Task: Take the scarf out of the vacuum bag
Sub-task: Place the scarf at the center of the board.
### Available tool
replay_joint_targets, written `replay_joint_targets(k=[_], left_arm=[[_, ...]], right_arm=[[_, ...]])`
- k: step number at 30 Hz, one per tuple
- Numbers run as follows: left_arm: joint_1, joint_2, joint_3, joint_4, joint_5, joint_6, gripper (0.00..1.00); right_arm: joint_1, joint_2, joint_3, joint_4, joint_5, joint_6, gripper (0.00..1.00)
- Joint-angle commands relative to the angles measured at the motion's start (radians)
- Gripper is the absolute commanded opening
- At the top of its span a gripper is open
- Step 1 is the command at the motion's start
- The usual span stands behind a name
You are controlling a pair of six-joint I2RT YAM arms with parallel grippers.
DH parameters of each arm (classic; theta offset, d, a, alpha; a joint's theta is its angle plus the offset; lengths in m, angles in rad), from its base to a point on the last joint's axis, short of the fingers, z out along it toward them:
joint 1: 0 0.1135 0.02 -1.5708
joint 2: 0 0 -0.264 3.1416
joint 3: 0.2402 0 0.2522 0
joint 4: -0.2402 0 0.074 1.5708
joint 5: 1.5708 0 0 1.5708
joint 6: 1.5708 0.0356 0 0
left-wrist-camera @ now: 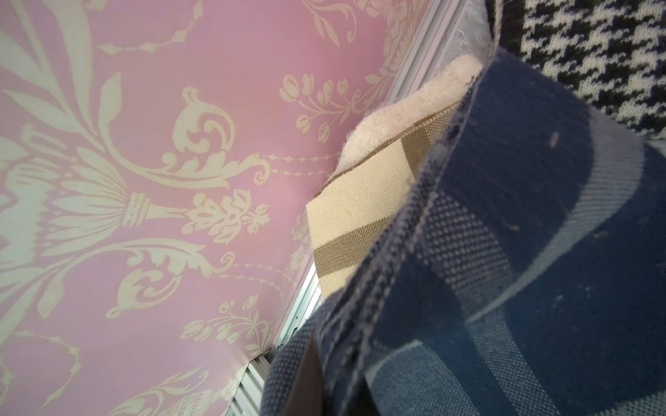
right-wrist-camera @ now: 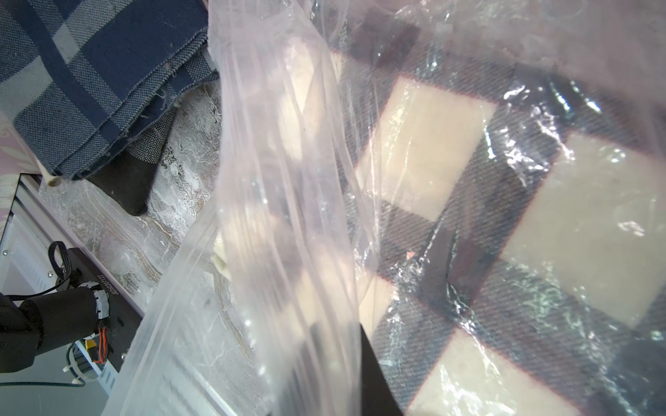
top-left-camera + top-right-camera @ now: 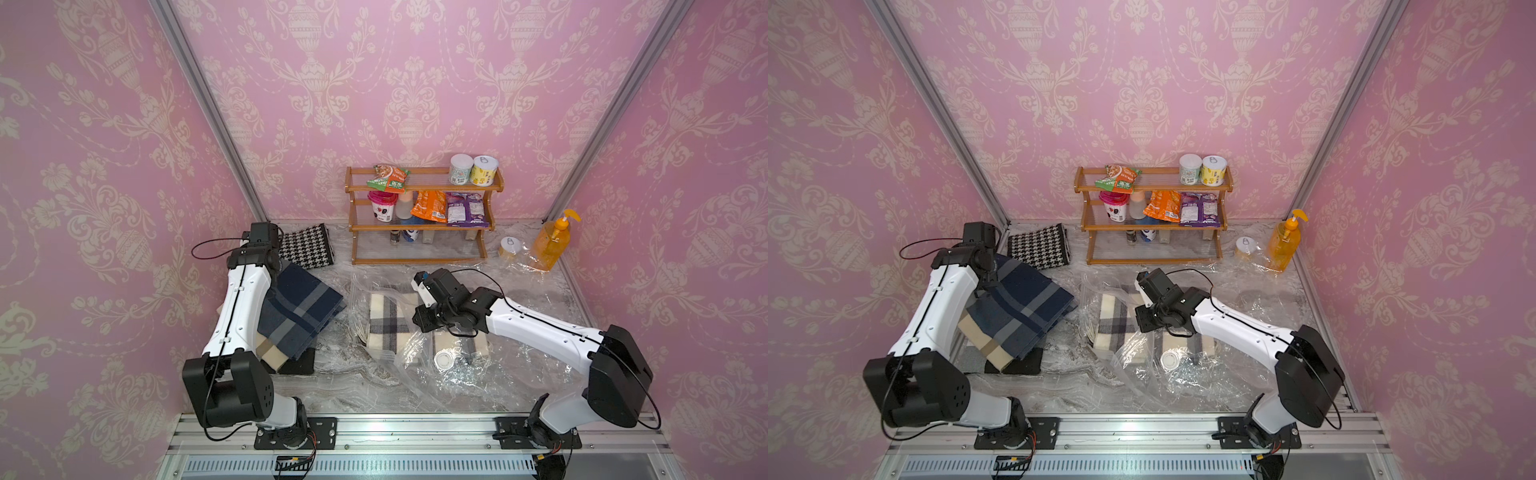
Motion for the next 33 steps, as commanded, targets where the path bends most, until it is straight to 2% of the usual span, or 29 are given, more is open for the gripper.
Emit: replay_joint_targets(k=[1, 6, 12, 14, 16, 17, 18, 20, 26, 30, 33], left_arm=[[0.041, 0.032, 0.052, -0.005, 0.087, -0.054, 0.00], [0.110, 0.117, 0.072, -0.034, 0.106, -0.059, 0.00], [0.119, 0.147, 0.085, -0.058, 0.114, -0.069, 0.00], [0.123, 0.140, 0.084, -0.055, 0.125, -0.069, 0.19], [0.123, 0.138, 0.089, -0.059, 0.127, -0.070, 0.60], [0.123, 0.138, 0.092, -0.061, 0.135, -0.070, 0.72], [0.123, 0.138, 0.094, -0.065, 0.146, -0.072, 0.77], [0.123, 0.130, 0.095, -0.070, 0.154, -0.081, 0.98], [0.121, 0.055, 0.088, -0.052, 0.236, -0.085, 0.99], [0.100, -0.023, 0.054, -0.023, 0.504, -0.081, 0.99], [0.058, -0.060, 0.032, -0.019, 0.656, -0.106, 0.99]], right_arm=[[0.003, 0.017, 0.037, 0.008, -0.020, -0.010, 0.18], [0.003, 0.024, 0.044, 0.009, -0.030, -0.012, 0.17], [0.003, -0.004, 0.022, 0.005, -0.016, -0.012, 0.17], [0.003, -0.012, 0.012, 0.007, -0.013, -0.010, 0.17], [0.003, -0.018, 0.005, 0.004, -0.010, -0.010, 0.17], [0.003, -0.021, 0.002, 0.003, -0.010, -0.009, 0.17], [0.004, -0.021, 0.000, 0.001, -0.010, -0.009, 0.17], [0.003, -0.025, -0.002, -0.001, -0.009, -0.009, 0.17], [0.003, -0.032, 0.015, -0.016, -0.008, -0.011, 0.17], [0.004, -0.035, 0.019, -0.030, -0.001, -0.013, 0.17], [0.004, -0.037, 0.018, -0.036, 0.004, -0.009, 0.17]])
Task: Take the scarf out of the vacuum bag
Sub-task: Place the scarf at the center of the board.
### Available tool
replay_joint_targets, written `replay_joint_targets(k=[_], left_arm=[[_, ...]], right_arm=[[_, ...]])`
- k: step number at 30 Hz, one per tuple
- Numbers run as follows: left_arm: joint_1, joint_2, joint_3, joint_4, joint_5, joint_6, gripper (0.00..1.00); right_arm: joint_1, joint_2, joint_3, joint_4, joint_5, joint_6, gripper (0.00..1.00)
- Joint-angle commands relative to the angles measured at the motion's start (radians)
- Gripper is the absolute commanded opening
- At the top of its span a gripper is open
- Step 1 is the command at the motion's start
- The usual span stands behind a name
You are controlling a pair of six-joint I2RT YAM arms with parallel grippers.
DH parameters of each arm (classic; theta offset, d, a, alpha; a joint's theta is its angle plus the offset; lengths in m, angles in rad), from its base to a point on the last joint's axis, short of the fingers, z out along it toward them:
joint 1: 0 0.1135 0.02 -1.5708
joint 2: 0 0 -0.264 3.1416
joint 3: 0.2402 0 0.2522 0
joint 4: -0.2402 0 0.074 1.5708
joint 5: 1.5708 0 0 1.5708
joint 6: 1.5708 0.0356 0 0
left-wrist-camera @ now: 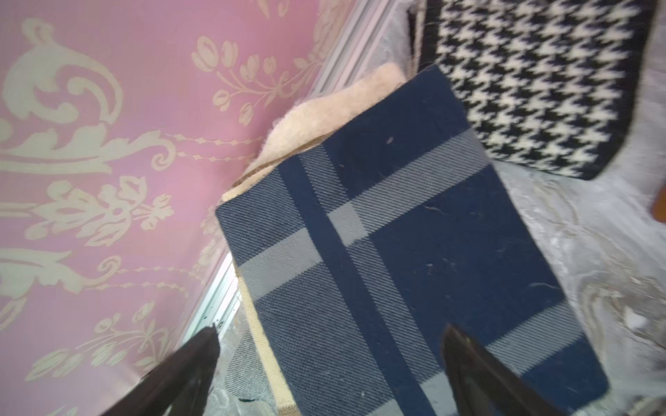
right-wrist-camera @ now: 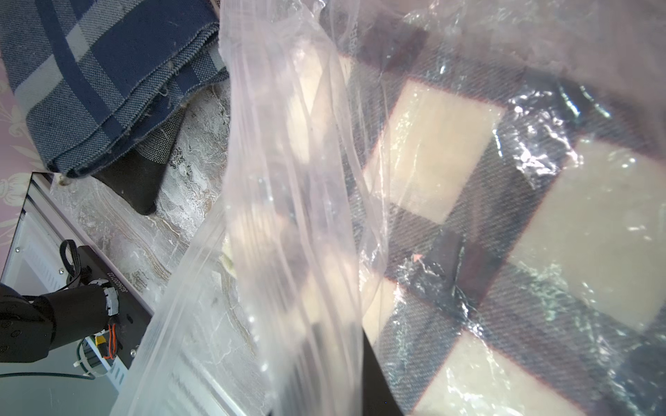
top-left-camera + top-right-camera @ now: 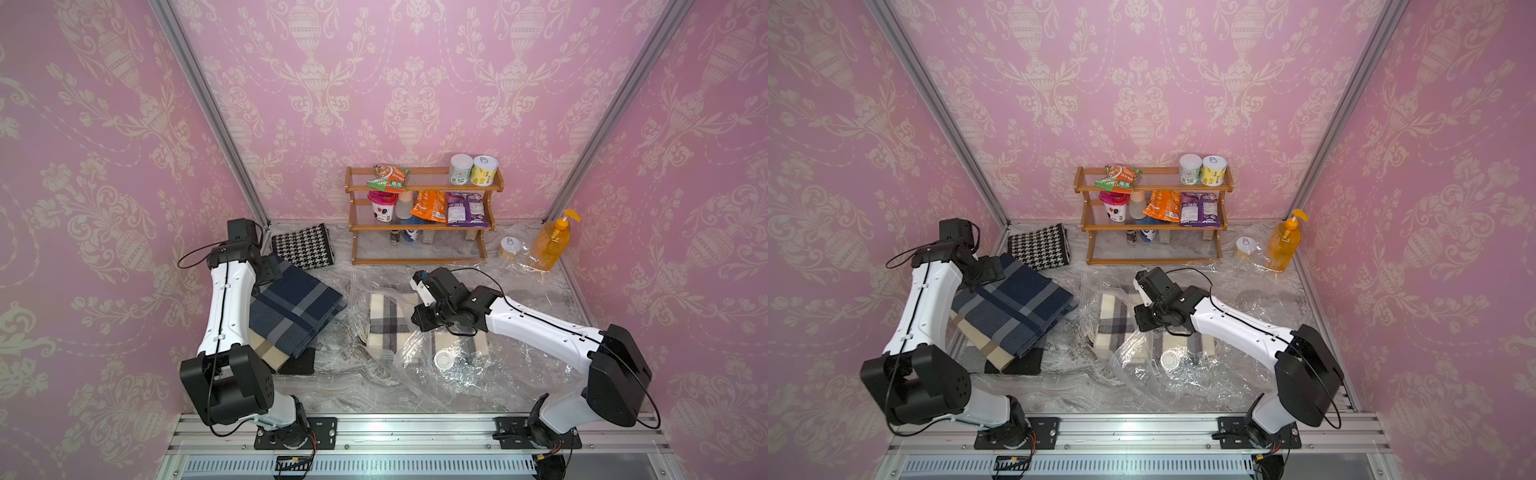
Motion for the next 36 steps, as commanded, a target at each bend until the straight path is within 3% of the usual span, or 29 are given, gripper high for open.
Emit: replay_joint_targets(k=[1, 9, 15, 19, 26, 36], left_arm=[[-0.034, -0.051, -0.044, 0.015, 0.291, -0.051, 0.99], [-0.072, -0.197, -0.236, 0.225, 0.745, -0.233, 0.99], [-0.205, -0.210, -0.352, 0.325, 0.855, -0.326, 0.99], [-0.300, -0.220, -0.453, 0.433, 0.856, -0.386, 0.99], [-0.399, -0.169, -0.549, 0.538, 0.832, -0.377, 0.99], [-0.546, -0.118, -0.692, 0.787, 0.640, -0.452, 0.93]], right_arm=[[0.003, -0.034, 0.000, -0.025, 0.014, -0.008, 0.17], [0.003, -0.037, -0.006, -0.022, 0.021, 0.006, 0.17], [0.004, -0.036, 0.001, -0.025, 0.013, 0.014, 0.17], [0.003, -0.043, 0.002, -0.023, 0.005, 0.026, 0.17], [0.003, -0.041, 0.005, -0.030, 0.018, 0.027, 0.18], [0.004, -0.031, -0.005, -0.017, 0.011, 0.044, 0.18]])
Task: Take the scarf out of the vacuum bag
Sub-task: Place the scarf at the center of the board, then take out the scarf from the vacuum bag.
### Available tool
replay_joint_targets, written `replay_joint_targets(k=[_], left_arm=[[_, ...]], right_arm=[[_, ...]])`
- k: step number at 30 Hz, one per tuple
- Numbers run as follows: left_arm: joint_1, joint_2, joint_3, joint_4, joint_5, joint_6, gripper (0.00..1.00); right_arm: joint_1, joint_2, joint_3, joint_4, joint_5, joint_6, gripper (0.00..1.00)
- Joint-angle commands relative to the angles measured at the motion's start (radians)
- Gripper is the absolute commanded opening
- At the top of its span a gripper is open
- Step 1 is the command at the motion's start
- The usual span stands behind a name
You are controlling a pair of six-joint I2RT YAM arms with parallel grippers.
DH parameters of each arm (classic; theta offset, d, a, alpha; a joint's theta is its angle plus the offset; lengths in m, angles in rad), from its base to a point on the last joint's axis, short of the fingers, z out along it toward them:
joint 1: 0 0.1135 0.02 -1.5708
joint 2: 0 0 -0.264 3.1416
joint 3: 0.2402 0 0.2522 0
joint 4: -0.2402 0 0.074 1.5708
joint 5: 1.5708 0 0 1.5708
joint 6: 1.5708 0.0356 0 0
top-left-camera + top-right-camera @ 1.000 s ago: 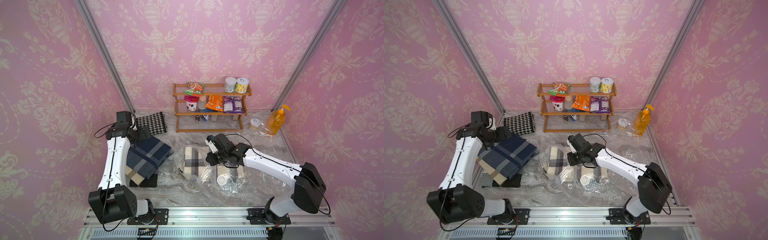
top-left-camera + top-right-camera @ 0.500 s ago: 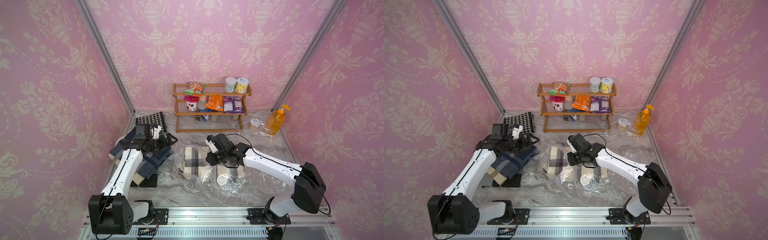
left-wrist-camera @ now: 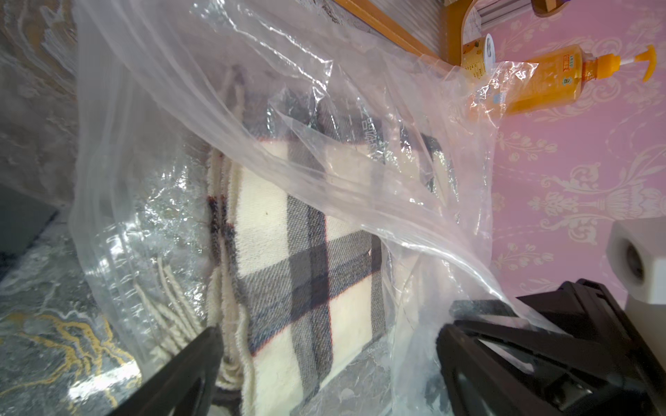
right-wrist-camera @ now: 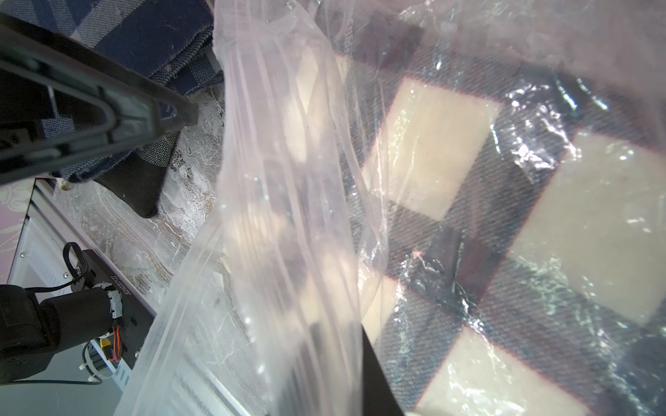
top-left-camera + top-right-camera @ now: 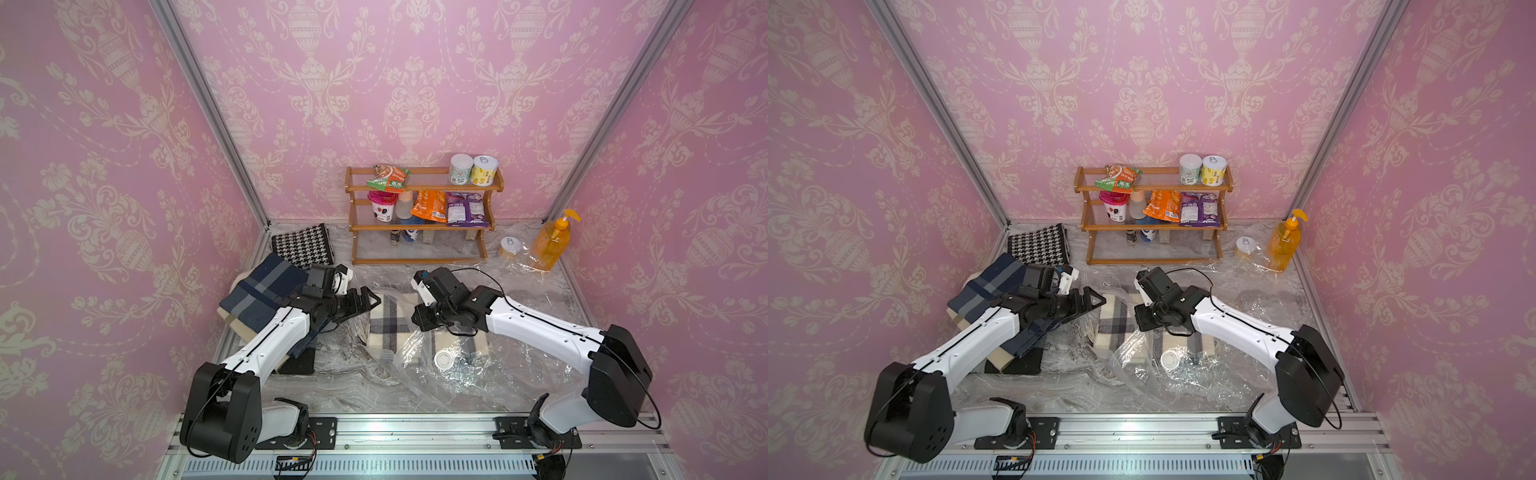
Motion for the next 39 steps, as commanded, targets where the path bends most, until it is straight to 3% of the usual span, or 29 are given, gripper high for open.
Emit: replay_joint_targets(k=[1, 5, 14, 24, 31, 36, 39], left_arm=[[-0.024, 0.019, -0.062, 0.137, -0.107, -0.044, 0.92], [-0.032, 0.050, -0.111, 0.197, -0.160, -0.034, 0.92], [-0.071, 0.223, -0.151, 0.391, -0.141, -0.047, 0.91], [-0.092, 0.328, -0.131, 0.432, -0.105, -0.055, 0.85], [-0.161, 0.333, -0.089, 0.431, -0.015, -0.079, 0.80], [-0.184, 0.312, -0.056, 0.390, 0.044, -0.096, 0.69], [-0.198, 0.294, -0.056, 0.377, 0.045, -0.098, 0.67]], right_arm=[[0.003, -0.028, -0.004, -0.015, 0.011, 0.018, 0.18], [0.002, -0.026, 0.000, -0.009, 0.016, 0.016, 0.18], [-0.001, -0.010, 0.002, 0.000, 0.011, 0.017, 0.19], [-0.002, -0.010, -0.009, 0.001, 0.013, 0.020, 0.19], [-0.003, -0.005, -0.002, 0.000, 0.018, 0.017, 0.19], [-0.003, -0.001, 0.009, 0.000, 0.027, 0.016, 0.19], [-0.004, -0.003, 0.012, -0.011, 0.054, 0.015, 0.19]])
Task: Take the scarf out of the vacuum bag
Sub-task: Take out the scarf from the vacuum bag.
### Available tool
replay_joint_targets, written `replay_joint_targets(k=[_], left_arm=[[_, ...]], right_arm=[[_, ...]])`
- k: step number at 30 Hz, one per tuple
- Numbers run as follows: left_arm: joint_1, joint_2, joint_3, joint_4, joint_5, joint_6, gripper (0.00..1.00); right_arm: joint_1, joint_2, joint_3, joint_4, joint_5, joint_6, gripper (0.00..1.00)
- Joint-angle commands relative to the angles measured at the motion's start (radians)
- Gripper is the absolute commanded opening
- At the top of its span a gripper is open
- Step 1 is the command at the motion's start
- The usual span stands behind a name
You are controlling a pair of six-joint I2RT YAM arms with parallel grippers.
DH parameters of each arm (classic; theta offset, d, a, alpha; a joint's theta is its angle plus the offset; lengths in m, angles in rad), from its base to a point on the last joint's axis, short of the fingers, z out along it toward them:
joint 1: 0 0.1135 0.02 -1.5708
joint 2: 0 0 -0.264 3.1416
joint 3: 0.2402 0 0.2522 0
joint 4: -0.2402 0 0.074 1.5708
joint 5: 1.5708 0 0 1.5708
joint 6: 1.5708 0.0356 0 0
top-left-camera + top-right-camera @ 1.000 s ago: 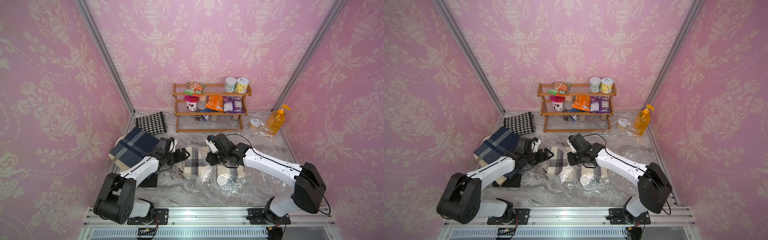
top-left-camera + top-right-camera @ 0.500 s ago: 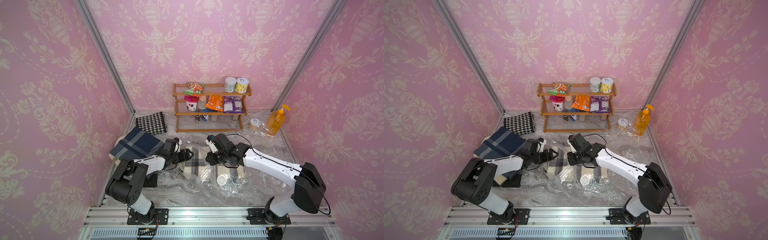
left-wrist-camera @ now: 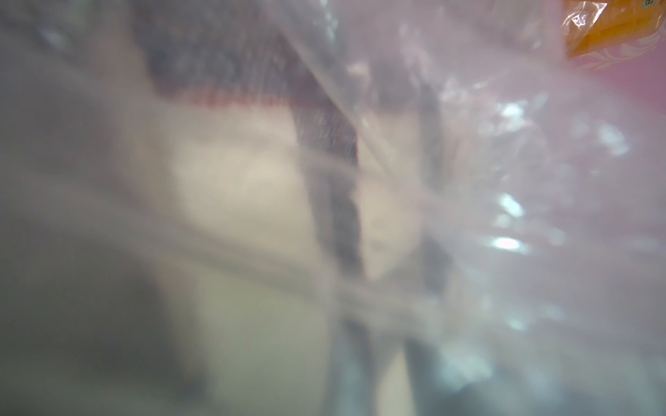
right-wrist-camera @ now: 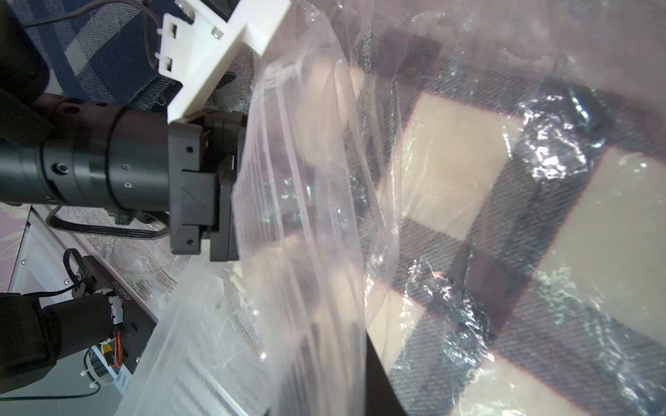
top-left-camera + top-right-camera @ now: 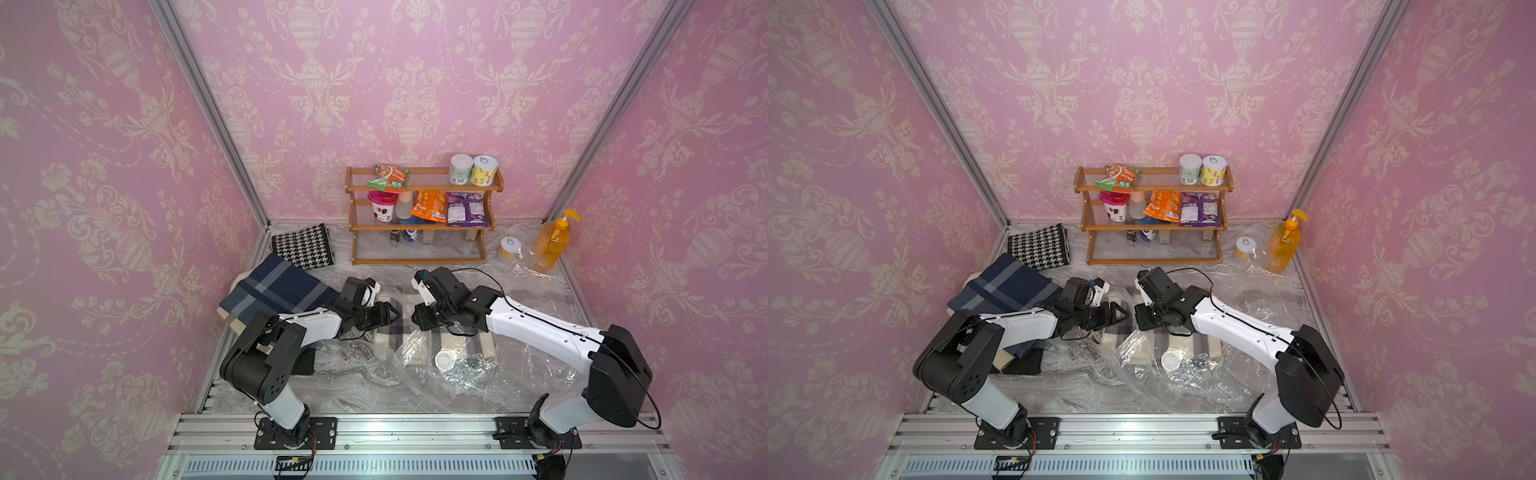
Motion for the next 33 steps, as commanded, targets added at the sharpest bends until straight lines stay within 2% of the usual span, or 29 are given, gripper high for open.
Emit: replay_joint_targets(k=[1, 3, 14, 24, 30, 33], left_arm=[[-0.026, -0.027, 0.020, -0.048, 0.048, -0.022, 0.67], [-0.045, -0.016, 0.050, -0.030, 0.039, -0.031, 0.65], [-0.178, 0.073, 0.038, 0.161, -0.060, -0.117, 0.39], [-0.249, 0.166, 0.165, 0.189, -0.072, -0.143, 0.34], [-0.253, 0.134, 0.196, 0.142, -0.085, -0.130, 0.30], [-0.253, 0.099, 0.206, 0.080, -0.096, -0.105, 0.24]], right_arm=[[-0.006, -0.001, 0.014, -0.024, 0.049, 0.005, 0.19], [-0.013, 0.001, 0.009, -0.030, 0.056, 0.005, 0.19], [-0.049, -0.009, -0.021, -0.069, 0.106, 0.021, 0.19], [-0.148, -0.052, -0.109, -0.094, 0.137, 0.048, 0.19], [-0.184, -0.073, -0.133, -0.089, 0.123, 0.051, 0.19], [-0.194, -0.072, -0.133, -0.093, 0.129, 0.051, 0.19]])
